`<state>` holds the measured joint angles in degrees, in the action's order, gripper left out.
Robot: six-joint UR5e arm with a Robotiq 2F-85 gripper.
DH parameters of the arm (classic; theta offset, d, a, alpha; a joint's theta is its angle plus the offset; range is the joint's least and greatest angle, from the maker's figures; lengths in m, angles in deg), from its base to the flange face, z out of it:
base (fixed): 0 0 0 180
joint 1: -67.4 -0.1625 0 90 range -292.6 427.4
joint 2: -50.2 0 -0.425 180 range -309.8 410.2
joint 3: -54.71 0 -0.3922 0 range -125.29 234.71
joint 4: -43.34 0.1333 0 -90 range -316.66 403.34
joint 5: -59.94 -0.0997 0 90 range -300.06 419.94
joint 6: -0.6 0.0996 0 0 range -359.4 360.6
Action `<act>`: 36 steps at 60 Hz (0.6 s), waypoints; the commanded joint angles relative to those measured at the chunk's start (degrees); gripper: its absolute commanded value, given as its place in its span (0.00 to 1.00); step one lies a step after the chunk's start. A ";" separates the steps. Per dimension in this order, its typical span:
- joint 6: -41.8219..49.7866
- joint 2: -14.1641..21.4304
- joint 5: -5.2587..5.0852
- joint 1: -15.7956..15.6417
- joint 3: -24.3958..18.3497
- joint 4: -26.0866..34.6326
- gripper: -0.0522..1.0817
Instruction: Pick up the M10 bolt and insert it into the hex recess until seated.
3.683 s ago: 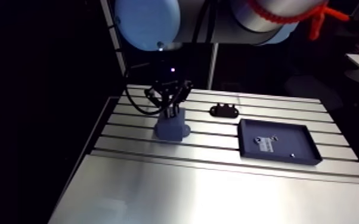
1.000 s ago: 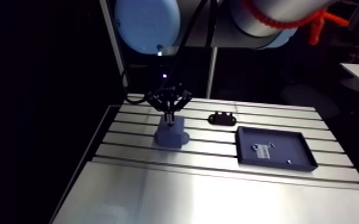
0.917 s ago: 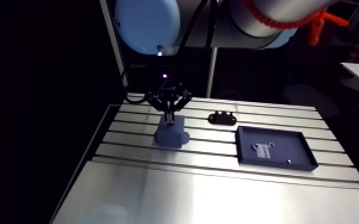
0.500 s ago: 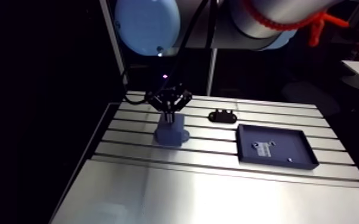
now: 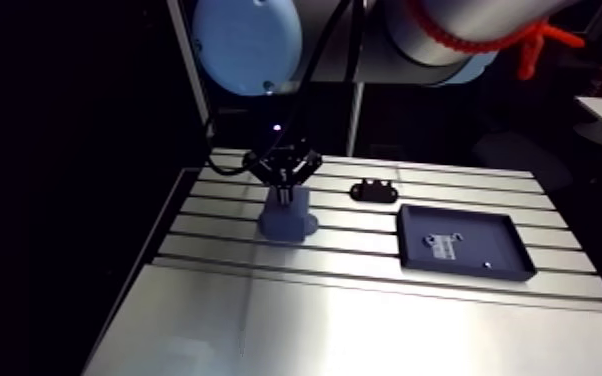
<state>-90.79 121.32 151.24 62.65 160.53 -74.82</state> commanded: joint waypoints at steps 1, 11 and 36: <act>-0.06 -0.16 0.06 0.00 0.05 -0.12 0.99; -0.06 -0.24 0.05 0.00 0.05 -0.10 0.99; -0.06 -0.07 -0.03 0.00 -0.03 -0.10 0.99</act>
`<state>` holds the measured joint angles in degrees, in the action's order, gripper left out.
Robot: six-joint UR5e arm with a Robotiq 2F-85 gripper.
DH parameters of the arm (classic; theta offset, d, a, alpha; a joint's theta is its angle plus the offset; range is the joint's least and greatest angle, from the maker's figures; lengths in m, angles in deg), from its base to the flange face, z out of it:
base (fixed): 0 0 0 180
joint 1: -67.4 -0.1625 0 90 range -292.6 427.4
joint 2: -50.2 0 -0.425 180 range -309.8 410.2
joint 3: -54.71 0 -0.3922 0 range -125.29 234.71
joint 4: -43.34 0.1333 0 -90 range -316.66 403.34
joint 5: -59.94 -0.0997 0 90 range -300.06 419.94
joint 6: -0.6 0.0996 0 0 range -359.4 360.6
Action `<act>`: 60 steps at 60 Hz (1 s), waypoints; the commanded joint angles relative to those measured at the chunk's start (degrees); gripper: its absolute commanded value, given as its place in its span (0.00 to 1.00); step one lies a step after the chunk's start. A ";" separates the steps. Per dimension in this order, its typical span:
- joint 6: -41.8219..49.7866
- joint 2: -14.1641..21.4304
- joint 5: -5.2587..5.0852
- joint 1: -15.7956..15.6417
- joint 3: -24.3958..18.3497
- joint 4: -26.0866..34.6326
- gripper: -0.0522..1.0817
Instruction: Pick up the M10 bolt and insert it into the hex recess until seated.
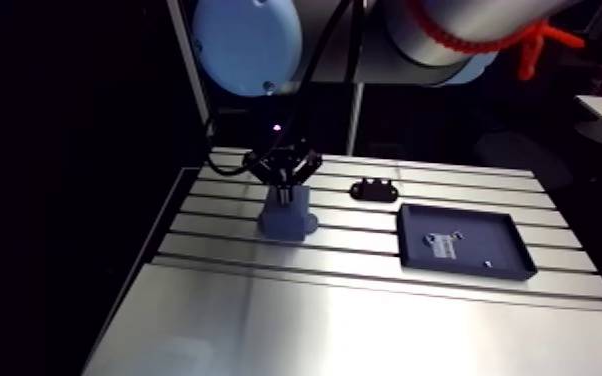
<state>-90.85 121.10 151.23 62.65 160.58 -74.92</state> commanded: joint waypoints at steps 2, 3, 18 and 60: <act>0.00 0.23 -0.02 0.00 -0.09 0.00 0.99; 0.00 0.23 -0.02 0.00 -0.09 0.00 0.99; -0.09 1.10 -0.03 0.00 -0.78 0.17 0.99; -0.34 6.26 0.41 0.53 -4.41 8.44 0.06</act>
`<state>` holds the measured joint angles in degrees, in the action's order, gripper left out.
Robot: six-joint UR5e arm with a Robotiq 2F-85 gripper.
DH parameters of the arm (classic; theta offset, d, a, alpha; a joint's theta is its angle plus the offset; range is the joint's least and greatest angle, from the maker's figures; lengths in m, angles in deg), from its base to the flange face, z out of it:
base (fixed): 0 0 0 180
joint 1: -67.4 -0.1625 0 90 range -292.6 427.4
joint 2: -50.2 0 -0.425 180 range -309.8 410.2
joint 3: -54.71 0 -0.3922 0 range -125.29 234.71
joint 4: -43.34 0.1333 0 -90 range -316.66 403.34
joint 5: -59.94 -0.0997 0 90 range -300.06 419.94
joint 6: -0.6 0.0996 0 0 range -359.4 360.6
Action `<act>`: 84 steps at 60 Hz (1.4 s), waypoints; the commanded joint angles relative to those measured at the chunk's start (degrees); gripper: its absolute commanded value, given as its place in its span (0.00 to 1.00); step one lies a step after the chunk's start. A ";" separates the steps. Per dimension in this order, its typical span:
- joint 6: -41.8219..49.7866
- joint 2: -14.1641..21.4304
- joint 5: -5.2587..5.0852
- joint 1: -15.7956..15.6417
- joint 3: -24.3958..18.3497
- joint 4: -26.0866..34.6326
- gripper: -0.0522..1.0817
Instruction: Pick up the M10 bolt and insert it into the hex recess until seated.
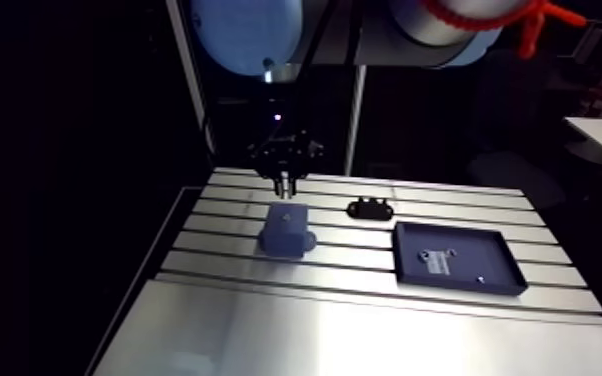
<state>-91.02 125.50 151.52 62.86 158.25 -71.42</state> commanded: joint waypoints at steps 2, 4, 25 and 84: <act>-0.40 2.12 0.13 0.32 -2.52 5.76 0.06; -0.74 2.54 0.06 0.32 -2.81 6.55 0.06; -1.41 5.74 0.40 2.29 -9.68 18.05 0.06; -3.78 12.58 -0.03 4.80 -16.87 25.68 0.06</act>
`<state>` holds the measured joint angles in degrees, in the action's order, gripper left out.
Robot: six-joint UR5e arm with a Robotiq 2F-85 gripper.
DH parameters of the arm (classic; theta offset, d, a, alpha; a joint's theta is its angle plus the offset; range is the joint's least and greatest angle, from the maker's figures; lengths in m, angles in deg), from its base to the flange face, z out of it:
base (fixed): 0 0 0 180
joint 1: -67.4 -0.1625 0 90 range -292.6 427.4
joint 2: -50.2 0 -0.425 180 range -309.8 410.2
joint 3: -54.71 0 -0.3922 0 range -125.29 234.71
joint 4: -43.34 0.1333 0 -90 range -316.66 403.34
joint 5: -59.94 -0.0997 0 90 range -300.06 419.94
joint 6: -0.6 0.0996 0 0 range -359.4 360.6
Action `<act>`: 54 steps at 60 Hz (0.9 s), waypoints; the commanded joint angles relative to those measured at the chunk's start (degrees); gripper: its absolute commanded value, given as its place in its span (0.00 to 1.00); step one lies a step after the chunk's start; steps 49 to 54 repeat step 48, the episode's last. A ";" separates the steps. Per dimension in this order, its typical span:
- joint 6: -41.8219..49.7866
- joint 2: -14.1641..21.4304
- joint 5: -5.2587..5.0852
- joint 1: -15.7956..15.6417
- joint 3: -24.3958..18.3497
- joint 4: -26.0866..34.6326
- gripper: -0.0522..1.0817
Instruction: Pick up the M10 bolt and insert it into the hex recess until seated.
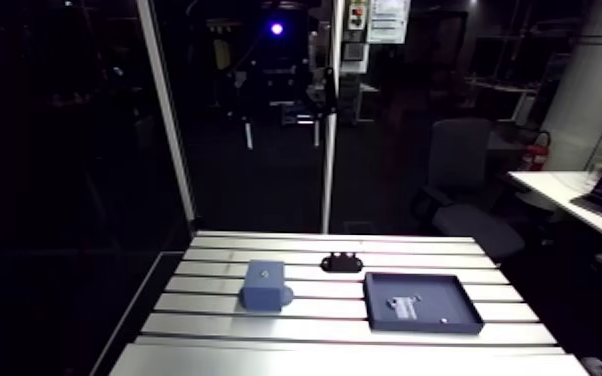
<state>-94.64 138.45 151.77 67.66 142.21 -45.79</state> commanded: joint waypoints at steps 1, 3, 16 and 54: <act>-0.17 -0.37 -0.29 0.00 -0.83 0.05 0.06; -0.09 -0.40 -0.37 0.07 -1.03 0.05 0.06; 0.01 -0.33 -0.30 0.00 -1.24 0.21 0.06; 0.10 -0.49 -0.12 0.00 -0.53 0.66 0.06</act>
